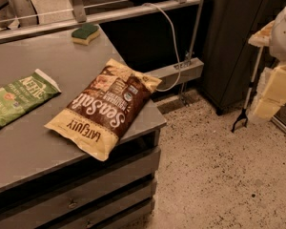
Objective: Pick brown chip bag
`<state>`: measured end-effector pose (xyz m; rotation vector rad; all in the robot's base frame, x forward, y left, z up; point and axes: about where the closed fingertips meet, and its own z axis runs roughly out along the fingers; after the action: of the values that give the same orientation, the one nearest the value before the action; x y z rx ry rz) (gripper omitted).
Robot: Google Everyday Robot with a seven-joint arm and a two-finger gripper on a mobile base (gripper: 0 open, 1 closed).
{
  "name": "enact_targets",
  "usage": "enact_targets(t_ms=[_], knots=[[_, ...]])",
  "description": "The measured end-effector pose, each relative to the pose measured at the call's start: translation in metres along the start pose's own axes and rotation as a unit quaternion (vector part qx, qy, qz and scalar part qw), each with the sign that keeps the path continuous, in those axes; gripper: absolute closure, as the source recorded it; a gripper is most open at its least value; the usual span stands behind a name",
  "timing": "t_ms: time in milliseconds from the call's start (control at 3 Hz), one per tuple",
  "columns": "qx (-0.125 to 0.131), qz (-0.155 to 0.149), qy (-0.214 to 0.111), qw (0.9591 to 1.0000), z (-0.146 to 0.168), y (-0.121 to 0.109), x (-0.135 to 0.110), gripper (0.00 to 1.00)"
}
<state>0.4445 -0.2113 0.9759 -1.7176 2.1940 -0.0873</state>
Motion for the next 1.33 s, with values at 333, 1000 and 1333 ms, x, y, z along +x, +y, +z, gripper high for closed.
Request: enact_targets(t_ms=[333, 1000, 1333], knots=[[-0.005, -0.023, -0.058, 0.998, 0.026, -0.02, -0.022, 0.0], [-0.049, -0.138, -0.199, 0.9689, 0.099, -0.061, -0.117, 0.0], [-0.076, -0.164, -0.243, 0.953, 0.129, -0.065, -0.157, 0.0]])
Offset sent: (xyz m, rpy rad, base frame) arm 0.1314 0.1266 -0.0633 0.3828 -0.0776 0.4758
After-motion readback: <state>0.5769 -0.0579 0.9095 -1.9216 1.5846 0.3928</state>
